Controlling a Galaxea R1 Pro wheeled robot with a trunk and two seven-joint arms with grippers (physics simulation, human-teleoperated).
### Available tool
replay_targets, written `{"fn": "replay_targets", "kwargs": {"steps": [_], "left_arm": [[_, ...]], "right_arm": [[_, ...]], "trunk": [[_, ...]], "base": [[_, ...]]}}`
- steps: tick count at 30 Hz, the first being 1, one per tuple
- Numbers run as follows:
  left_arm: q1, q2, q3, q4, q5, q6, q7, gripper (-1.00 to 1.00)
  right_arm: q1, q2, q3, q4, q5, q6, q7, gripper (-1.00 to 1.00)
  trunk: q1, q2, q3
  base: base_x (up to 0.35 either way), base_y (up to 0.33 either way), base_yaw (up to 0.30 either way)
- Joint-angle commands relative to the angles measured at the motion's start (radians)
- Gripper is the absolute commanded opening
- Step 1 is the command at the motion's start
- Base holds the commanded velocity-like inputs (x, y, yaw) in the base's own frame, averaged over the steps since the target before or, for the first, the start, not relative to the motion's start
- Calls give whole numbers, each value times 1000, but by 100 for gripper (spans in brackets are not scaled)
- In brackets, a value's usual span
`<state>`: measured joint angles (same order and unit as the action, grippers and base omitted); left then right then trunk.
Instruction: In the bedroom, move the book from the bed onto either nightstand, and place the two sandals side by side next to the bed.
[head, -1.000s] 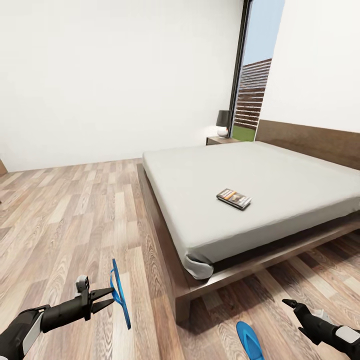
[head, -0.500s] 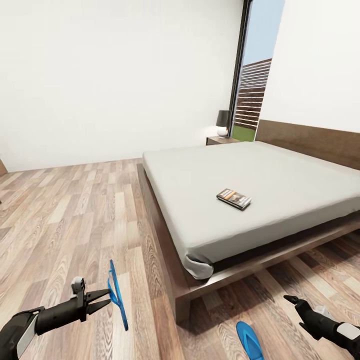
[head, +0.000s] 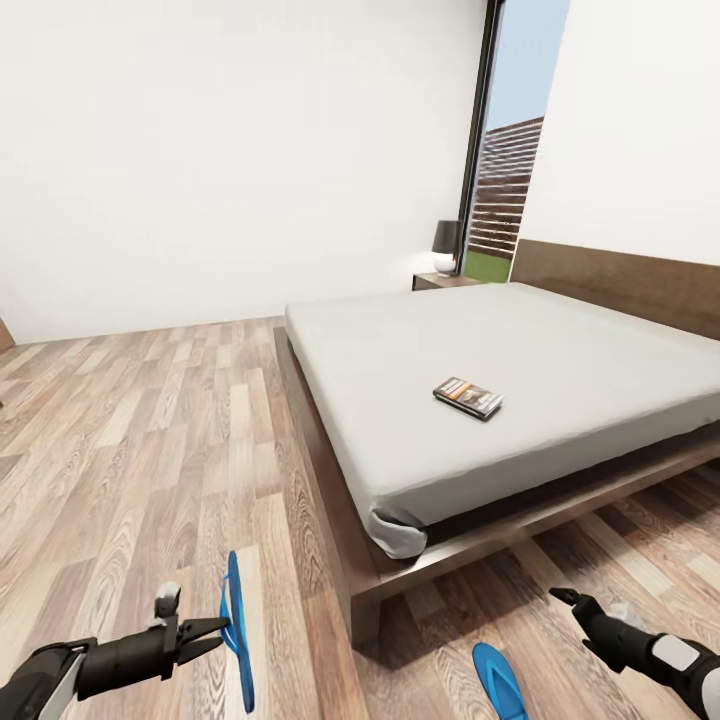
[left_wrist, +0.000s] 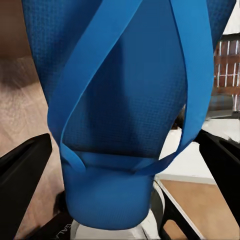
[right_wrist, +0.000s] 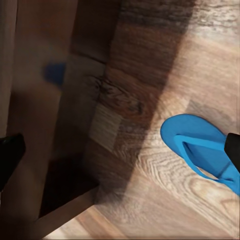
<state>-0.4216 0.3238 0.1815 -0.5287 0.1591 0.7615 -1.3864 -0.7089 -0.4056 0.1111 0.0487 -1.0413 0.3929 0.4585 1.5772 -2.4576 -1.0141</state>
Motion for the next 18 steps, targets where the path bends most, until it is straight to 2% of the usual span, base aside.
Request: {"fn": "replay_targets", "kwargs": {"steps": [1, 7, 18], "left_arm": [[0, 0, 0, 0, -3, 5, 3, -100], [0, -3, 0, 1, -4, -12, 5, -100], [0, -3, 0, 1, -4, -10, 4, -100]], "right_arm": [[-2, 0, 8, 4, -3, 3, 6, 100], [-1, 1, 14, 1, 27, 2, 5, 100], [-1, 1, 15, 0, 29, 2, 4, 100]], "trunk": [[0, 0, -1], [0, 0, -1], [0, 0, -1]], "base": [[0, 0, 0], [0, -3, 0], [0, -90, 0]]}}
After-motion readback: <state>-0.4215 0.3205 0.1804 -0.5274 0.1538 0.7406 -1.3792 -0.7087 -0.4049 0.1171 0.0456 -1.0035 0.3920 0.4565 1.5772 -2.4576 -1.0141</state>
